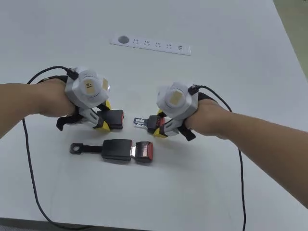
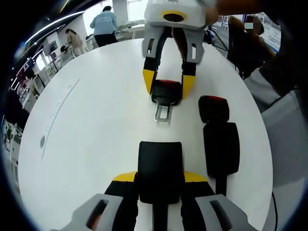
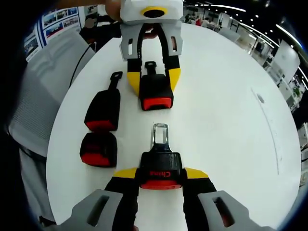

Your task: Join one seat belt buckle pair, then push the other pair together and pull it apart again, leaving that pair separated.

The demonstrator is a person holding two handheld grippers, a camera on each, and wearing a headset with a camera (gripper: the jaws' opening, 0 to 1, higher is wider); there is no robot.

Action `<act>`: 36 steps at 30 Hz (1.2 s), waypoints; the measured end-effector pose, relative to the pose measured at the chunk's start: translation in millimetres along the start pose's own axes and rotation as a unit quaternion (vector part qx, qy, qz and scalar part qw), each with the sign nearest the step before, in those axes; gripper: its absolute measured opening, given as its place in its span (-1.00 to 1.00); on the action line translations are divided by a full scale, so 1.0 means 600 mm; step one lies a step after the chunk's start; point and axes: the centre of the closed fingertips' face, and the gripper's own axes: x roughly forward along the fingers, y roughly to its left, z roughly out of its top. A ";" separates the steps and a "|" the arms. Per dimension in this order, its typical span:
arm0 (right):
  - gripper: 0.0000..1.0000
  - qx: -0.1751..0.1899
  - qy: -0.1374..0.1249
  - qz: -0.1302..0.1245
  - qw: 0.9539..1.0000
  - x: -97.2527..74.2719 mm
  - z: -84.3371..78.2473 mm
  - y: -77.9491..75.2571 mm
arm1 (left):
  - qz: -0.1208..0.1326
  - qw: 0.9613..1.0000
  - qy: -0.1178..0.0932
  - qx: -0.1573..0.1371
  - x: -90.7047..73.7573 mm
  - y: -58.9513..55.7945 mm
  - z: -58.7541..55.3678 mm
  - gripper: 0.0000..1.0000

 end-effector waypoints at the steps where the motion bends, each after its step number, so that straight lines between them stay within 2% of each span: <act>1: -0.36 -0.004 0.004 -0.003 1.000 -0.005 -0.008 -0.002 | 0.000 1.000 0.000 0.000 0.000 0.000 0.000 -0.33; 11: -0.35 -0.008 0.036 -0.004 0.999 -0.041 -0.076 -0.003 | 0.001 1.000 -0.003 -0.005 0.002 -0.002 -0.002 -0.32; 13: -0.36 -0.009 0.041 -0.006 0.999 -0.040 -0.089 -0.009 | 0.003 1.000 0.005 -0.003 0.002 -0.003 -0.001 -0.32; 15: -0.36 -0.005 0.044 -0.008 0.999 -0.050 -0.095 -0.008 | 0.003 1.000 0.009 -0.003 0.002 -0.002 -0.001 -0.32; 25: -0.35 0.007 0.043 -0.008 0.999 -0.051 -0.105 -0.010 | 0.013 1.000 0.017 -0.015 0.002 -0.002 -0.004 -0.31; 27: -0.33 0.014 0.045 -0.012 0.999 -0.056 -0.102 -0.012 | 0.016 0.999 0.017 -0.028 0.002 -0.001 -0.005 -0.31; 31: -0.14 0.007 0.046 -0.027 0.999 -0.054 -0.106 -0.020 | 0.022 0.999 0.021 -0.039 0.000 -0.002 -0.005 -0.30; 32: -0.11 0.014 0.047 -0.033 0.998 -0.057 -0.104 -0.020 | 0.021 0.999 0.029 -0.034 -0.001 -0.006 -0.006 -0.30; 33: -0.05 0.018 0.041 -0.043 0.998 -0.061 -0.098 -0.020 | 0.018 0.998 0.049 -0.018 -0.006 -0.014 -0.010 -0.31; 35: 0.00 0.025 0.028 -0.057 0.998 -0.062 -0.093 -0.026 | 0.029 0.998 0.047 -0.016 -0.010 -0.013 -0.007 -0.31; 36: 0.06 0.034 0.021 -0.064 0.997 -0.069 -0.086 -0.021 | 0.033 0.998 0.043 -0.021 -0.015 -0.011 -0.007 -0.31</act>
